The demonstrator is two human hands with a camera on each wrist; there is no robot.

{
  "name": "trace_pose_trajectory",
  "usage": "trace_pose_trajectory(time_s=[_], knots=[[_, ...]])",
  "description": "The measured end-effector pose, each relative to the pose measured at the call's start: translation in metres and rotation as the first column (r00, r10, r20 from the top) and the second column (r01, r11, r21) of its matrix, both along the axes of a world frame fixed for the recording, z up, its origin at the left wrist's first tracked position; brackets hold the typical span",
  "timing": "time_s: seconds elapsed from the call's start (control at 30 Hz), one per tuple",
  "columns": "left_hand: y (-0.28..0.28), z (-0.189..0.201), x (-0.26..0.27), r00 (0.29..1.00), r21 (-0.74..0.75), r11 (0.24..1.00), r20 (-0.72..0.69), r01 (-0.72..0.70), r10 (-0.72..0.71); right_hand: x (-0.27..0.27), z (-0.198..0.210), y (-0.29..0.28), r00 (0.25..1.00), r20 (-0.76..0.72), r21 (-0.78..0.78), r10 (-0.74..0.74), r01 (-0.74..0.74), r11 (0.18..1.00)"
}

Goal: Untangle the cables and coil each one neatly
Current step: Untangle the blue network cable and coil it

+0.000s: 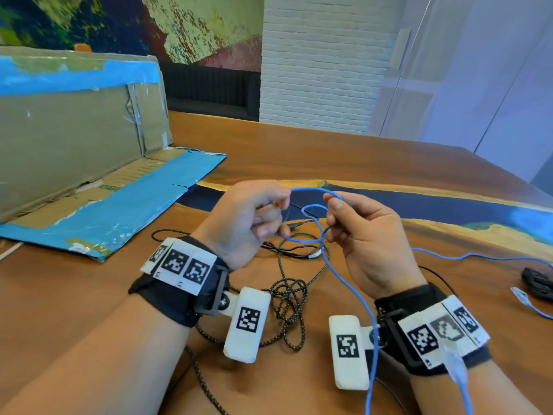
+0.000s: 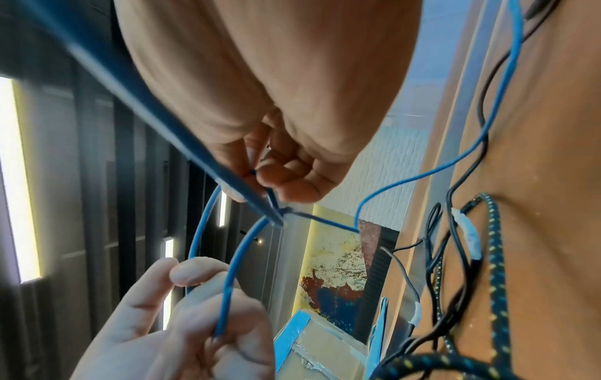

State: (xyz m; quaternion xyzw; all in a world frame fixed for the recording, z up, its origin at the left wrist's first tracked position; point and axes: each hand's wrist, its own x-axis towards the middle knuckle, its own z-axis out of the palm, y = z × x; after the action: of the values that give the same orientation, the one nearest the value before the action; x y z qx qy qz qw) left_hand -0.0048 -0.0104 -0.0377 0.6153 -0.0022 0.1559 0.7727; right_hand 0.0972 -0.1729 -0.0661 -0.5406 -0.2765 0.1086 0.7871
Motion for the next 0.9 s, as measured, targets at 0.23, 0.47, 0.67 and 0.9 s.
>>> trace_pose_trajectory(time_s=[0.23, 0.47, 0.67, 0.9], knots=[[0.0, -0.001, 0.002, 0.992, -0.222, 0.969, 0.075, 0.112, -0.098, -0.001, -0.003, 0.001, 0.999, -0.029, -0.066, 0.023, -0.025, 0.998], [0.001, -0.011, 0.008, 0.987, -0.084, 0.991, 0.133, 0.103, -0.092, -0.006, 0.001, 0.0, 0.96, -0.17, 0.128, 0.221, -0.201, 0.971], [-0.005, -0.021, 0.015, 0.997, 0.169, 0.984, -0.06, 0.051, -0.041, -0.007, 0.004, 0.0, 0.947, -0.218, 0.265, 0.237, -0.177, 0.948], [-0.009, -0.022, 0.016, 0.993, 0.283, 0.959, -0.106, -0.02, 0.052, -0.002, -0.006, 0.001, 0.988, -0.045, 0.009, 0.145, -0.145, 0.989]])
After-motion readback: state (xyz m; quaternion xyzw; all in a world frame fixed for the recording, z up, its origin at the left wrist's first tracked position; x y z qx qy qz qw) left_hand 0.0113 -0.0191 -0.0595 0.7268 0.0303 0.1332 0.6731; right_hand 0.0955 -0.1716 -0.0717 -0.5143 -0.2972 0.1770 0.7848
